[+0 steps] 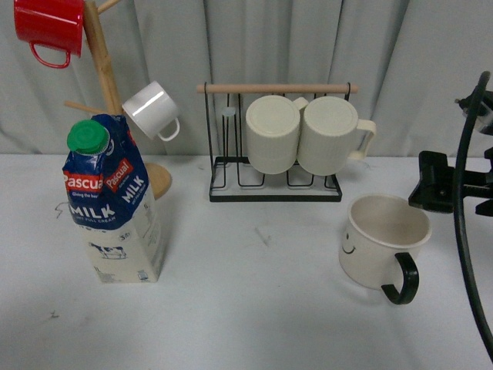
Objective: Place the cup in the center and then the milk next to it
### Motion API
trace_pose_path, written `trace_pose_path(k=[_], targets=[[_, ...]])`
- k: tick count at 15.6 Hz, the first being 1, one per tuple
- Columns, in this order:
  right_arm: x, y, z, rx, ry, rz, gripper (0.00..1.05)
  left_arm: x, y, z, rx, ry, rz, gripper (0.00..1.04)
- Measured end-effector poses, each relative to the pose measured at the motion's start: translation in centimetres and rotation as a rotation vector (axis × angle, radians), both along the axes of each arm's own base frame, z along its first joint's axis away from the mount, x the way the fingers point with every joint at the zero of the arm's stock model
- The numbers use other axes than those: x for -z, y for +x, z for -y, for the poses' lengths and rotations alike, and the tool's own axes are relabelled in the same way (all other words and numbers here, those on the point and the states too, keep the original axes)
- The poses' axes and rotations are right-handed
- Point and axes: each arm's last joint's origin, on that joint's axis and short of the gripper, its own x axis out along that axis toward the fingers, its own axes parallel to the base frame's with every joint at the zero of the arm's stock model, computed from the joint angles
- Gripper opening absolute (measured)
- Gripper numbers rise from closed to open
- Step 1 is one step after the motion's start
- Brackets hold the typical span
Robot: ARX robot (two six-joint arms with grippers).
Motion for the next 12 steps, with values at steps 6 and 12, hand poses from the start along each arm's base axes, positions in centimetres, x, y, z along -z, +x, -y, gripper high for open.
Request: trace_pose_path(k=[6, 12], targets=[[2.3, 0.7, -1.5, 0.009, 0.022, -0.086, 0.82, 0.0, 0.0, 0.0, 0.0, 0.0, 0.0, 0.98], [2.0, 0.7, -1.7, 0.005, 0.021, -0.072, 0.12, 0.0, 0.0, 0.0, 0.0, 0.0, 0.0, 0.98]])
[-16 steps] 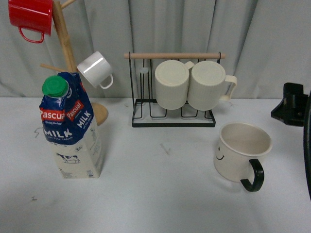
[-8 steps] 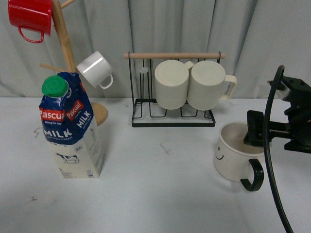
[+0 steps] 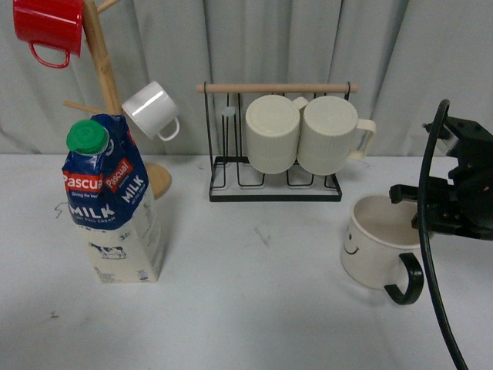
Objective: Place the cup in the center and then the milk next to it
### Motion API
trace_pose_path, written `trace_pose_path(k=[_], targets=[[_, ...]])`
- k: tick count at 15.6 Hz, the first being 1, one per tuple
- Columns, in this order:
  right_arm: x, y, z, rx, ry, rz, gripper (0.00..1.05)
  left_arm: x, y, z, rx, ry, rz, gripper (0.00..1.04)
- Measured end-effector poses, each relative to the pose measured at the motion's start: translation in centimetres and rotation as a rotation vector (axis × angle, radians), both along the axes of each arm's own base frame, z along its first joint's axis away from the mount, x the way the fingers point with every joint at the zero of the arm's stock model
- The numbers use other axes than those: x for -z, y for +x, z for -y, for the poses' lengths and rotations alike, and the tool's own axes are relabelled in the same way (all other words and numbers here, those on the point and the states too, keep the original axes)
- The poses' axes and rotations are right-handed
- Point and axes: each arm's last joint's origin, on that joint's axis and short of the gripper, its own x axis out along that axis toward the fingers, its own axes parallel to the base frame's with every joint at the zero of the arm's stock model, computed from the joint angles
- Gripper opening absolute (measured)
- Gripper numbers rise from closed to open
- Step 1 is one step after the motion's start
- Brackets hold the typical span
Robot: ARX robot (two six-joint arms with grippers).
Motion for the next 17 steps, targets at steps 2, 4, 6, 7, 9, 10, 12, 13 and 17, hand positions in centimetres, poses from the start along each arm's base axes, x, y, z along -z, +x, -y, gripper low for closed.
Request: trace_pose_path(k=[2, 4, 6, 7, 9, 10, 12, 13, 17], targets=[[-1.0, -0.3, -0.2, -0.009, 0.005, 0.022, 0.03, 0.0, 0.0, 0.0, 0.0, 0.0, 0.0, 0.98], [-3.0, -0.9, -1.7, -0.051, 0.017, 0.068, 0.03, 0.0, 0.0, 0.0, 0.0, 0.0, 0.0, 0.98], [-3.4, -1.3, -3.8, -0.094, 0.013, 0.067, 0.03, 0.0, 0.0, 0.0, 0.0, 0.0, 0.0, 0.98], [-3.3, -1.5, -4.9, -0.112, 0.01, 0.056, 0.03, 0.0, 0.0, 0.0, 0.0, 0.0, 0.0, 0.98], [-3.0, -1.1, -6.7, -0.127, -0.008, 0.056, 0.03, 0.0, 0.0, 0.0, 0.0, 0.0, 0.0, 0.98], [-2.6, -1.1, -7.4, -0.126, -0.009, 0.044, 0.03, 0.0, 0.0, 0.0, 0.0, 0.0, 0.0, 0.98], [-1.8, -1.1, -8.3, -0.128, -0.021, 0.011, 0.03, 0.0, 0.0, 0.0, 0.0, 0.0, 0.0, 0.98], [-1.7, -0.9, -8.5, -0.121, -0.026, 0.011, 0.03, 0.0, 0.0, 0.0, 0.0, 0.0, 0.0, 0.98], [-1.5, -0.2, -9.2, -0.112, -0.034, 0.008, 0.03, 0.0, 0.0, 0.0, 0.0, 0.0, 0.0, 0.98]])
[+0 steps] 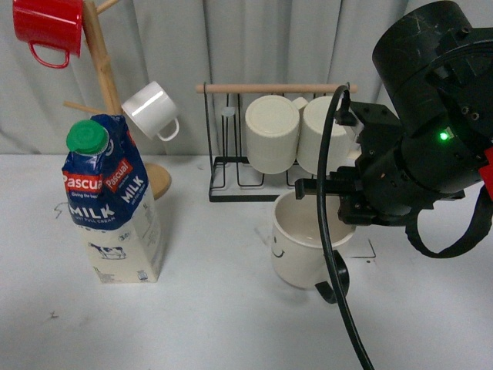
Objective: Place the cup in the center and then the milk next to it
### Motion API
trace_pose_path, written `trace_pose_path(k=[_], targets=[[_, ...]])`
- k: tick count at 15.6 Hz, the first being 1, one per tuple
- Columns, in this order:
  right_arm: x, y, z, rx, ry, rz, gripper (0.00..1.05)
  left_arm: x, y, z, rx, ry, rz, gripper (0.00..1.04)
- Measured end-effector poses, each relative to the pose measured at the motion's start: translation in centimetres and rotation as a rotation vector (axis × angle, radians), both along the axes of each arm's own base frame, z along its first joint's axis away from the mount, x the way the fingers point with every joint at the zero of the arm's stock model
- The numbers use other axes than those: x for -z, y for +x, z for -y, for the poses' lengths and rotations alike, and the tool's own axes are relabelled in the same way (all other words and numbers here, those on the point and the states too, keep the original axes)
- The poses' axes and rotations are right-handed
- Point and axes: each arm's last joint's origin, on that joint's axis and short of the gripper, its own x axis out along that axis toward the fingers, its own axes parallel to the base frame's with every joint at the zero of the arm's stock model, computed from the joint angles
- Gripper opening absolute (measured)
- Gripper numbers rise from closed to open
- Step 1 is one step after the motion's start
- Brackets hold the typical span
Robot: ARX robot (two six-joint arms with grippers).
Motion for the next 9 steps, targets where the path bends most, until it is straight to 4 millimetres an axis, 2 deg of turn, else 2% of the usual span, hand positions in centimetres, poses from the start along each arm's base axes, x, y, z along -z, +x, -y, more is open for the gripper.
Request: trace_pose_path(k=[9], targets=[[0.8, 0.5, -1.6, 0.027, -0.01, -0.014, 0.03, 0.0, 0.0, 0.0, 0.0, 0.0, 0.0, 0.98]])
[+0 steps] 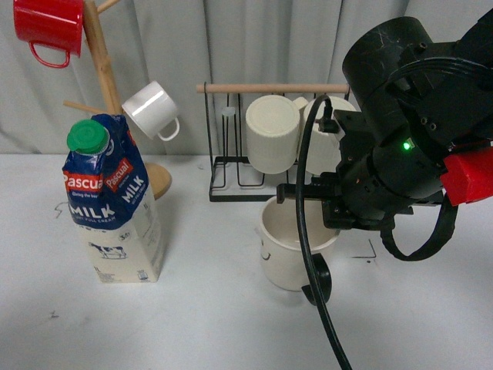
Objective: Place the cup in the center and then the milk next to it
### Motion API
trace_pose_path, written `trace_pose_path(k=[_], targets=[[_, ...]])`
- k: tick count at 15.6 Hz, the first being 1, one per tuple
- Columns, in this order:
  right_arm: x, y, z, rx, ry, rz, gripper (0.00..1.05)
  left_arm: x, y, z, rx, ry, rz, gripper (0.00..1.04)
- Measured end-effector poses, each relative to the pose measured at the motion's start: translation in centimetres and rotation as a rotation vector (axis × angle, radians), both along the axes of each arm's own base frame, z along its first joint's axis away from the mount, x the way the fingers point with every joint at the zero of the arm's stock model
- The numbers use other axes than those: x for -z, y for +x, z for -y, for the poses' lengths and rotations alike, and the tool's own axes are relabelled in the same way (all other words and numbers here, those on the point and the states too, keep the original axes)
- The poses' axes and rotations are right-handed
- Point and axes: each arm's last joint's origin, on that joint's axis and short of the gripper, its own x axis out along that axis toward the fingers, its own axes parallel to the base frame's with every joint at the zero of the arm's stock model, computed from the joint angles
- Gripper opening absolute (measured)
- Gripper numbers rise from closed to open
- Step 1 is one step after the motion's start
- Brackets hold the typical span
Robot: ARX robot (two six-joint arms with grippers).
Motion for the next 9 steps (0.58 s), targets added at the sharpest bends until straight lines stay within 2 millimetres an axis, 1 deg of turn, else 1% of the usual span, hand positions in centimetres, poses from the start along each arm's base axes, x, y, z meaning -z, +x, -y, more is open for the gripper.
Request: trace_pose_path(k=[3, 4, 5, 6, 7, 8, 9], targets=[[0.0, 0.0, 0.1, 0.012, -0.015, 0.006, 0.03, 0.0, 0.0, 0.0, 0.0, 0.0, 0.0, 0.98], [0.0, 0.1, 0.1, 0.013, -0.017, 0.006, 0.06, 0.0, 0.0, 0.0, 0.0, 0.0, 0.0, 0.98], [0.0, 0.1, 0.1, 0.013, -0.016, 0.006, 0.19, 0.0, 0.0, 0.0, 0.0, 0.0, 0.0, 0.98], [-0.1, 0.1, 0.3, 0.004, 0.007, 0.001, 0.53, 0.0, 0.0, 0.0, 0.0, 0.0, 0.0, 0.98], [-3.6, -0.2, 1.7, -0.006, 0.098, 0.079, 0.88, 0.0, 0.0, 0.0, 0.0, 0.0, 0.0, 0.98], [-10.5, -2.7, 4.5, -0.019, 0.257, 0.316, 0.98, 0.0, 0.0, 0.0, 0.0, 0.0, 0.0, 0.98], [-11.8, -4.4, 5.5, 0.054, 0.164, 0.637, 0.87, 0.0, 0.0, 0.0, 0.001, 0.0, 0.0, 0.98]])
